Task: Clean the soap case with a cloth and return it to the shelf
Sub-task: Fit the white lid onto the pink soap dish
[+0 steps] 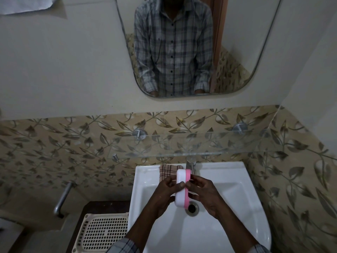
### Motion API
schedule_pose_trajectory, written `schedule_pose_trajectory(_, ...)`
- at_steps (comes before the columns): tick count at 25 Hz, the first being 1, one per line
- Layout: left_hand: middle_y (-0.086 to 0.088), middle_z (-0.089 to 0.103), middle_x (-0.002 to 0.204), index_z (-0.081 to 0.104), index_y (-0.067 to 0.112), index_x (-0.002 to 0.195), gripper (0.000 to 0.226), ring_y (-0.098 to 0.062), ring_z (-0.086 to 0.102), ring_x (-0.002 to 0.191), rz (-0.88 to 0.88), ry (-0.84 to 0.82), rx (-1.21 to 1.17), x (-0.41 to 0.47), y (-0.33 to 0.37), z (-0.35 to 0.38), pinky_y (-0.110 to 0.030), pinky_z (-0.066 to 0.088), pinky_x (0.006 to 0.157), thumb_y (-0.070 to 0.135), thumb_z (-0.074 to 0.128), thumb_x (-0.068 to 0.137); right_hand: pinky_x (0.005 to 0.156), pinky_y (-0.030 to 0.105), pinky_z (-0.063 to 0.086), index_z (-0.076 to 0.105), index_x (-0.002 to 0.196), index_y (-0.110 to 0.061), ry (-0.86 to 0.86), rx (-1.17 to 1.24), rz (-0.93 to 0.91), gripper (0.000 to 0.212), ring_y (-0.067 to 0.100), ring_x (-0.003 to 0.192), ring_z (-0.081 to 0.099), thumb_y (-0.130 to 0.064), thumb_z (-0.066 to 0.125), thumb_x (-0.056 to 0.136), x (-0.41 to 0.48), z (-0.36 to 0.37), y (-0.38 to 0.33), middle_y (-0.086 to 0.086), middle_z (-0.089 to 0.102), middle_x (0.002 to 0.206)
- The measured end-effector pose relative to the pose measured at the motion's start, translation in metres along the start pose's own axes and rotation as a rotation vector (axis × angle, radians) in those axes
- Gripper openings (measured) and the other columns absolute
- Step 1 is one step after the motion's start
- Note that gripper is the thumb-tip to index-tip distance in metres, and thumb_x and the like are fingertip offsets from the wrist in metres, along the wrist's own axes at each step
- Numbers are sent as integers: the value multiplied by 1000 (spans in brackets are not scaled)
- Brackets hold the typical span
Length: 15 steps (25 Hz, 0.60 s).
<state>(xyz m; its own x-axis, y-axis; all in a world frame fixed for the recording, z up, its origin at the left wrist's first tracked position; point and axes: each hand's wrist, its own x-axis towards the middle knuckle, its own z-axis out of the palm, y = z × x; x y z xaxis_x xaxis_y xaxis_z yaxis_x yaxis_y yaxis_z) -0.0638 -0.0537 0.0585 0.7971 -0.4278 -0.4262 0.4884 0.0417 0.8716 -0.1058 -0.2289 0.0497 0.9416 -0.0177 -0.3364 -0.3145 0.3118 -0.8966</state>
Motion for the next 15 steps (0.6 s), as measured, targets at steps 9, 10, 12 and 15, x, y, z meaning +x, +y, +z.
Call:
schedule_pose_trajectory(9, -5, 73, 117, 58, 23, 130, 62, -25, 71, 104, -6, -12, 3, -6, 6, 6, -39, 59, 79, 45, 76, 75, 90, 44, 59, 65, 127, -15, -3, 27, 14, 57, 28, 107, 70, -31, 79, 74, 4, 8, -1, 15, 71, 118)
schedule_pose_trajectory(10, -8, 72, 117, 58, 23, 130, 62, -26, 71, 102, -20, 10, -22, -6, 6, 9, -41, 59, 79, 50, 72, 76, 88, 42, 59, 67, 125, -17, 4, 32, 14, 56, 26, 106, 70, -36, 79, 74, 5, 9, -1, 12, 72, 116)
schedule_pose_trajectory(12, -15, 72, 115, 62, 22, 125, 60, -31, 72, 97, -96, 52, -128, -6, 6, 12, -47, 58, 79, 62, 63, 80, 81, 39, 60, 68, 122, -18, 33, 66, 11, 50, 26, 104, 71, -39, 77, 77, 7, 11, -2, 7, 75, 112)
schedule_pose_trajectory(15, -19, 67, 124, 62, 26, 129, 48, -43, 67, 107, -159, -23, -226, -7, 1, 1, -62, 54, 87, 47, 68, 86, 81, 48, 60, 66, 124, -23, 62, 137, -5, 37, 33, 105, 70, -28, 72, 88, 7, 9, 1, 8, 74, 114)
